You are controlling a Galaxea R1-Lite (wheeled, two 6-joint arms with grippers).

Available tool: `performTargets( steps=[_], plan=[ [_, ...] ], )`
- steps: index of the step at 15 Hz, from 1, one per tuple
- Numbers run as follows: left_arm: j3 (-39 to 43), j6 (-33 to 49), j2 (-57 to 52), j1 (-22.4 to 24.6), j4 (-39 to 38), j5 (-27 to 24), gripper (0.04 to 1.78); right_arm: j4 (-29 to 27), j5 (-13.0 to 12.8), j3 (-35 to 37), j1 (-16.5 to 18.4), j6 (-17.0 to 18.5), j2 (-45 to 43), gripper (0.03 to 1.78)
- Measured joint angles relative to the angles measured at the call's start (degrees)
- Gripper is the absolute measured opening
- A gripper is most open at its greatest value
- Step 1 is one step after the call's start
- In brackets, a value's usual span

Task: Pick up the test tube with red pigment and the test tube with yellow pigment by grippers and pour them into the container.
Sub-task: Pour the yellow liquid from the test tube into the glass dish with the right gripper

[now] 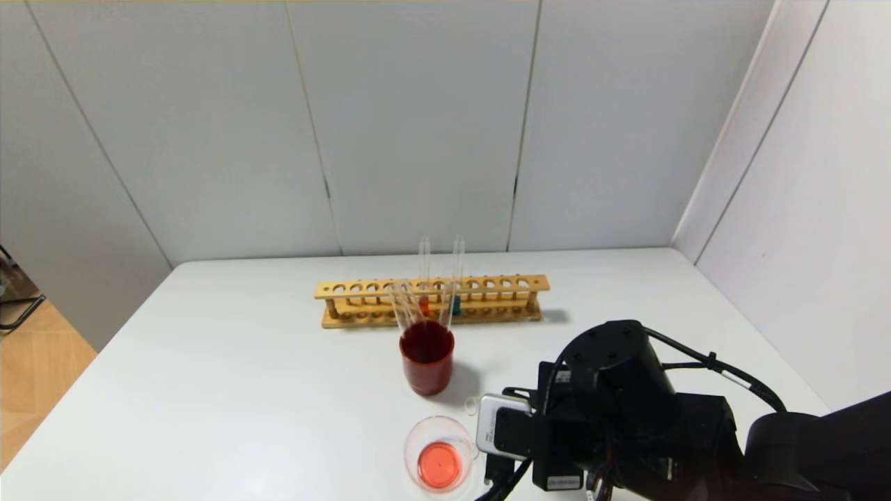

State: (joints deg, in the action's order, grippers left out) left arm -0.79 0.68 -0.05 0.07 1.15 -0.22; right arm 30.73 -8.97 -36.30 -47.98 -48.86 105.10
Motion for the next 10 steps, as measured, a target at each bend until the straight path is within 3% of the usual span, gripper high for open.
performTargets(
  steps=[3,6,10],
  plan=[
    [0.0,0.0,0.0,0.0,0.0,0.0,1.75,0.2,-3.0,-0.4,0.0,-7.3,1.2,0.32],
    [0.0,0.0,0.0,0.0,0.0,0.0,1.75,0.3,-4.2,-1.1,0.0,-13.5,2.0,0.32],
    [0.0,0.0,0.0,0.0,0.0,0.0,1.75,0.1,-5.1,-3.5,-0.4,-16.8,4.2,0.32]
  ],
)
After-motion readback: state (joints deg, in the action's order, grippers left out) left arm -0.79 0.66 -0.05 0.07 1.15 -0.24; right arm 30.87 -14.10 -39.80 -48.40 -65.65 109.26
